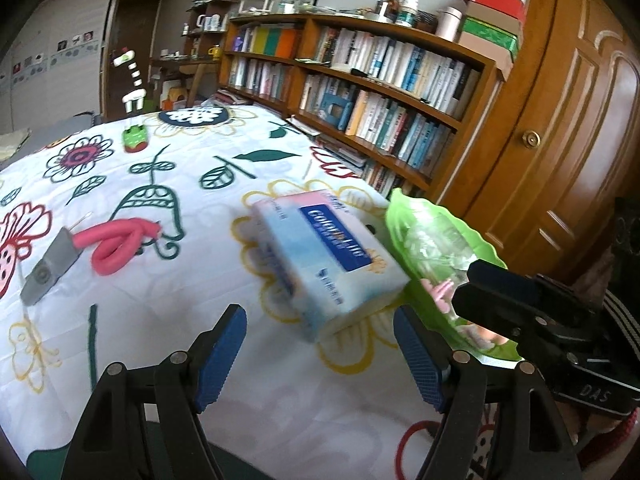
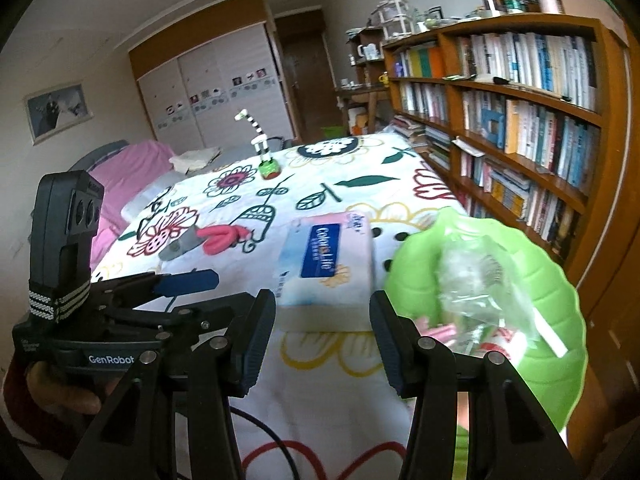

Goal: Organize soft objects
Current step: 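Withdraw both open tools from the plate back over the bed cover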

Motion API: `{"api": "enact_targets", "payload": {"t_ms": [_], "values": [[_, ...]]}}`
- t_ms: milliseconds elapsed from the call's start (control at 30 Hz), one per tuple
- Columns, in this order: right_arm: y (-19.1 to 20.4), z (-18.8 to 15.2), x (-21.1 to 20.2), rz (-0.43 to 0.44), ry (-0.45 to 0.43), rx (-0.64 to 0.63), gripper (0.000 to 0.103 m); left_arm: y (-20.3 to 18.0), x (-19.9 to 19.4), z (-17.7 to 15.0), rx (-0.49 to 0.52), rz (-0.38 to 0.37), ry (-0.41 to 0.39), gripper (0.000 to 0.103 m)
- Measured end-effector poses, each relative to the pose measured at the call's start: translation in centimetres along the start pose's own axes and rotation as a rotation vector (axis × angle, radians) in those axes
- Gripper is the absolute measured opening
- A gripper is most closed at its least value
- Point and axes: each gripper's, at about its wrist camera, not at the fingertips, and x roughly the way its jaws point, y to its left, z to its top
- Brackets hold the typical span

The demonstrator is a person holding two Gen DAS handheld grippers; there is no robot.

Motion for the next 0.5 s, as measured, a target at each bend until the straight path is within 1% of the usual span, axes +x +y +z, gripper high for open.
{"api": "enact_targets", "payload": {"t_ms": [400,500], "values": [[3.7,0.6,2.4,0.070,0.049,-0.068,0.051,5.0,-2.2,-1.4,-0.096,0.079,-0.019,0.079],[4.8,0.8,3.0,0.087,0.057,-0.090,0.053,6.3,-2.7,-1.7,-0.118,0.103,-0.022,0.079]]}}
